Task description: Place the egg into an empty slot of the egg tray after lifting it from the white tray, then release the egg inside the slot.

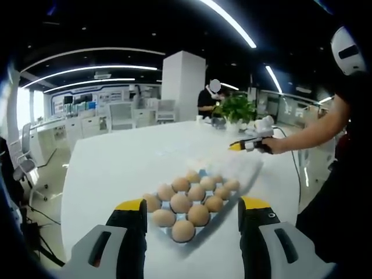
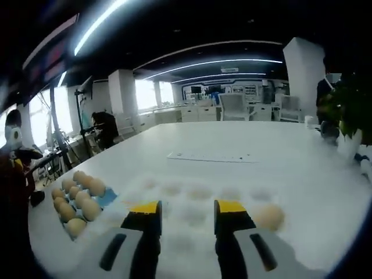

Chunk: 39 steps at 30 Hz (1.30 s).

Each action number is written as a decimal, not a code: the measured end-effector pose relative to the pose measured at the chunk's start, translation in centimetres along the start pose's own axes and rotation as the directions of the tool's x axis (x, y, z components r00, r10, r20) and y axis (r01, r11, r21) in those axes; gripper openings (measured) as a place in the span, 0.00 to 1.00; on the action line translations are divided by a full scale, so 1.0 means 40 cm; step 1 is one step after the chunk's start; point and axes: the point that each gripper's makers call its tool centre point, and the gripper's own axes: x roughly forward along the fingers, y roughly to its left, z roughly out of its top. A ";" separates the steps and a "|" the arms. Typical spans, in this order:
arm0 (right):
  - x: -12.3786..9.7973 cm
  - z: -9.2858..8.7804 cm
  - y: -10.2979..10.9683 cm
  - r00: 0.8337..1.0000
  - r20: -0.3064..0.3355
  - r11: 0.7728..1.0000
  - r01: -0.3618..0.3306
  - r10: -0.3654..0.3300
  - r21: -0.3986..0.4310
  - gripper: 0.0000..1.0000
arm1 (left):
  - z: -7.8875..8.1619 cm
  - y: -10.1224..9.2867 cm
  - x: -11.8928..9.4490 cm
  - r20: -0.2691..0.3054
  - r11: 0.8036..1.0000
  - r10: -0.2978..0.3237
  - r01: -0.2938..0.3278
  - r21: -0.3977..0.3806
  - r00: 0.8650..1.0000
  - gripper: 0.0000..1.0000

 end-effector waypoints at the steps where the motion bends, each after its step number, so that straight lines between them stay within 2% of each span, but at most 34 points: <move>1: -0.006 0.001 -0.016 1.000 0.005 1.000 0.019 -0.019 0.002 0.36 | 0.000 -0.002 0.001 0.000 1.000 -0.001 0.001 0.001 1.000 0.64; 5: -0.026 0.000 -0.088 0.994 0.009 0.994 0.108 -0.108 0.011 0.36 | 0.000 -0.008 0.002 -0.005 1.000 -0.005 0.005 0.003 1.000 0.64; 8: -0.040 -0.002 -0.157 0.978 0.009 0.978 0.206 -0.206 0.025 0.35 | 0.001 -0.008 0.003 -0.006 1.000 -0.002 0.002 0.004 1.000 0.64; 11: -0.042 -0.007 -0.200 0.966 0.001 0.966 0.259 -0.259 0.011 0.35 | 0.003 -0.008 0.003 -0.007 1.000 -0.001 0.001 0.005 1.000 0.64; 18: -0.017 -0.046 -0.221 0.960 -0.073 0.962 0.271 -0.272 -0.023 0.34 | 0.009 -0.005 0.003 0.000 1.000 0.006 -0.006 -0.002 1.000 0.64; 21: 0.007 -0.071 -0.248 0.958 -0.110 0.964 0.261 -0.265 -0.053 0.31 | 0.009 -0.004 0.003 -0.004 1.000 0.010 -0.010 -0.002 1.000 0.64; 26: 0.027 -0.070 -0.278 0.959 -0.102 0.965 0.262 -0.264 -0.032 0.31 | 0.006 0.000 0.002 -0.008 1.000 0.018 -0.018 -0.004 1.000 0.64; 39: 0.027 -0.074 -0.295 0.961 -0.093 0.965 0.259 -0.261 -0.032 0.26 | 0.011 -0.001 0.009 -0.010 1.000 0.022 -0.022 -0.003 1.000 0.64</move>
